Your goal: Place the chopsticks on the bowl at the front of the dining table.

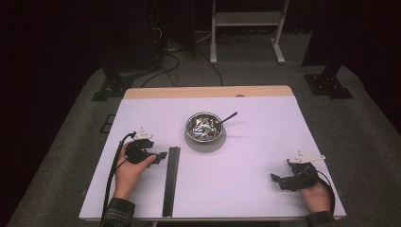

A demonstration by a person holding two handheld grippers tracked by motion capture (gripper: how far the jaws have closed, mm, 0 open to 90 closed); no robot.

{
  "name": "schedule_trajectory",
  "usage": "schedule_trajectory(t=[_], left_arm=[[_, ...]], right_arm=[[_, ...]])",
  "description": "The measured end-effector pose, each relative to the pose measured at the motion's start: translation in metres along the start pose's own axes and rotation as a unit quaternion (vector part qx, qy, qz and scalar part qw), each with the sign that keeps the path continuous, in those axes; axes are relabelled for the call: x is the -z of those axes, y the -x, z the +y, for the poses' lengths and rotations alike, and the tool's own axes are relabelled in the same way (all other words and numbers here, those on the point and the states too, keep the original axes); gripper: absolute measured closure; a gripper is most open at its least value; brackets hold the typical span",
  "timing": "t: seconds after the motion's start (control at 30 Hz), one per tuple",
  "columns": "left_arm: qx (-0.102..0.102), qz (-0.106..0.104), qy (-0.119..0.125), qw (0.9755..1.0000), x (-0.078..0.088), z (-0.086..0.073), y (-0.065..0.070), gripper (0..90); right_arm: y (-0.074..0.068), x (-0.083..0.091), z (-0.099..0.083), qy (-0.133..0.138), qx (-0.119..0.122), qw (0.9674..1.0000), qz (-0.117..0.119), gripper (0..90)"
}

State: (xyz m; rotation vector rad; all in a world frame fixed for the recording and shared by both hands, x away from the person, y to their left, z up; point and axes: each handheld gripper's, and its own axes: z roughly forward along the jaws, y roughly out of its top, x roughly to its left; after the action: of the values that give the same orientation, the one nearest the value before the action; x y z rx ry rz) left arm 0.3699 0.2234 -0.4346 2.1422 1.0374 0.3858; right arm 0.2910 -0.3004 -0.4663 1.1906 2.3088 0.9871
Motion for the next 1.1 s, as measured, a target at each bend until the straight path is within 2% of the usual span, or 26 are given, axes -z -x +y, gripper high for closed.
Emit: schedule_trajectory(t=[0.3,0.5,1.1], left_arm=[[-0.001,0.004,-0.01,0.9999,-0.017,0.005,-0.005,22.9],[0.012,0.002,-0.006,0.9999,-0.021,0.004,-0.01,22.9],[0.004,0.005,-0.008,1.0,-0.027,0.004,0.0,20.3]], right_arm=[[0.0,0.0,0.0,0.0,0.001,1.0,0.0,9.1],[0.0,0.0,0.0,0.0,0.001,1.0,0.0,9.0],[0.0,0.0,0.0,0.0,0.001,1.0,0.0,9.0]])
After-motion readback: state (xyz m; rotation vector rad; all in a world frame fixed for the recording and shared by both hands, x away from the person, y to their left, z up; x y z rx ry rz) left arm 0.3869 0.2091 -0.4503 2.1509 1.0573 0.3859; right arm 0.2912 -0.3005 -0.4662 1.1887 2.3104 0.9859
